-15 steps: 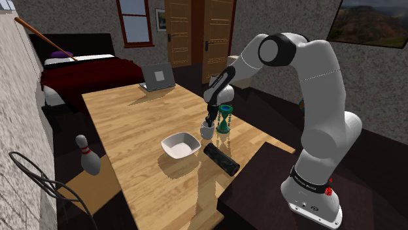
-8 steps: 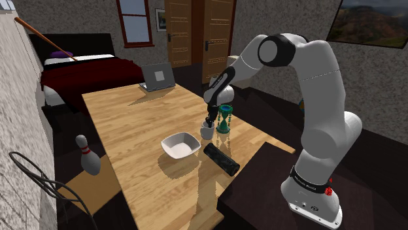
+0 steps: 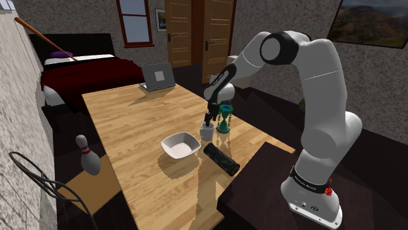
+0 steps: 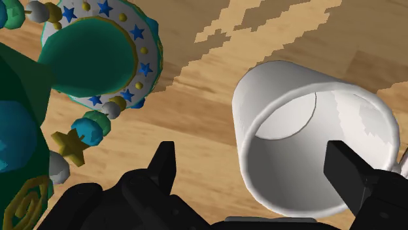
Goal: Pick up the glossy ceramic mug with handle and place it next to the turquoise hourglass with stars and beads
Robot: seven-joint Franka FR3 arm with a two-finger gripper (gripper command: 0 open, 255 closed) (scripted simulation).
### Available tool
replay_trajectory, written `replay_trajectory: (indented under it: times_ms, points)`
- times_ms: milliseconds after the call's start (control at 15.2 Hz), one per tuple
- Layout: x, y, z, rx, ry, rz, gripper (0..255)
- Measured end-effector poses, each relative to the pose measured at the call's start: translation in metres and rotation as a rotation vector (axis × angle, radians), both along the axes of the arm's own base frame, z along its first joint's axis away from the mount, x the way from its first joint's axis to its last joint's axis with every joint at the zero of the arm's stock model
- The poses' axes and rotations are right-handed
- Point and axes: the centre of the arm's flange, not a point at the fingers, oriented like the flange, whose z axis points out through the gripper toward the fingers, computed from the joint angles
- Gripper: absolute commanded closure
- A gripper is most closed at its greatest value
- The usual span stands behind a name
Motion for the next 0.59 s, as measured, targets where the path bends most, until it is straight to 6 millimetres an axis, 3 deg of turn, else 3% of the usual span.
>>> replay_trajectory:
  times_ms: [198, 594]
  points:
    - [0.000, -0.002, 0.030, 0.000, -0.001, 0.000, 0]
    - [-0.002, -0.002, 0.034, 0.000, 0.000, 0.000, 0]
